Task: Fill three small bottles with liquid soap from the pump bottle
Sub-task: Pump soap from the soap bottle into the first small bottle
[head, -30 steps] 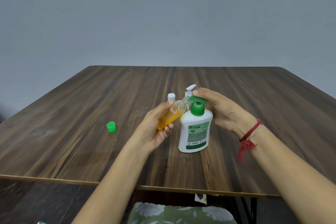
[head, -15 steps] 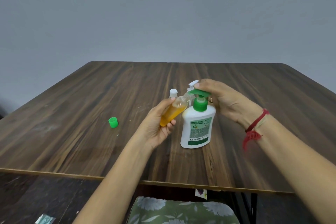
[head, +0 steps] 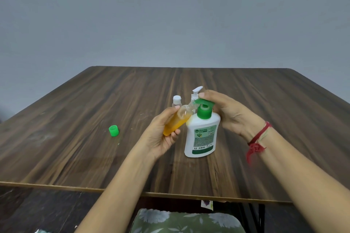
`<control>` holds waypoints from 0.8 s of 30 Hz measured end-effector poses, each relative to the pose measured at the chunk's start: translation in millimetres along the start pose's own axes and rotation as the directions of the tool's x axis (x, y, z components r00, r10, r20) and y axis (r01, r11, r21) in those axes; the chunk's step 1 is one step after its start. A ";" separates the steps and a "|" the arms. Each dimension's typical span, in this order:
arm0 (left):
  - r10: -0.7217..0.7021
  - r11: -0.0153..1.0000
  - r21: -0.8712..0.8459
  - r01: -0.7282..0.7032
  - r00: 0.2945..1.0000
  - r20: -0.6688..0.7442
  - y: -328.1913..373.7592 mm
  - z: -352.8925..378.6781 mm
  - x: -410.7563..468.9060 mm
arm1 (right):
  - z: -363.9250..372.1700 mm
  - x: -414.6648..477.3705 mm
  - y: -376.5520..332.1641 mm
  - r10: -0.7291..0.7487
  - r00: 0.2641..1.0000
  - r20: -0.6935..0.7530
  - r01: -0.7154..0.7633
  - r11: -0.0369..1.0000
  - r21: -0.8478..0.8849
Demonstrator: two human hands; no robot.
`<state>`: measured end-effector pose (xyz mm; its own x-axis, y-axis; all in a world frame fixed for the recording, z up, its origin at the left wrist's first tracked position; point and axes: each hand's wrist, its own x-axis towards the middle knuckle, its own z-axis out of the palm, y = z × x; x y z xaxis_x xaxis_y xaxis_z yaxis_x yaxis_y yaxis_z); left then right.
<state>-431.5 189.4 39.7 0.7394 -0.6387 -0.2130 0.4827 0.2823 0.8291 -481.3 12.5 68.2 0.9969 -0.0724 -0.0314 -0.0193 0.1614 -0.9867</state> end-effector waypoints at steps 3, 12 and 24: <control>0.009 1.000 -0.013 -0.009 1.000 0.002 1.8 1.3 0.0 | 0.0 1.3 -8.1 -0.015 1.000 0.000 0.015 0.998 -0.061; 0.011 1.000 -0.012 -0.011 1.000 0.006 0.5 0.5 -0.3 | -1.7 1.9 -7.0 -0.003 1.000 0.007 0.004 0.998 -0.067; 0.022 1.000 -0.009 -0.022 1.000 0.008 -0.3 2.7 -2.2 | 0.3 -0.2 0.0 0.028 0.999 -0.016 -0.028 1.000 0.004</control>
<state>-434.5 188.7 41.4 0.7460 -0.6382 -0.1902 0.4702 0.3025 0.8291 -481.5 12.8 68.2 0.9946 -0.0833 -0.0611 -0.0465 0.1673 -0.9848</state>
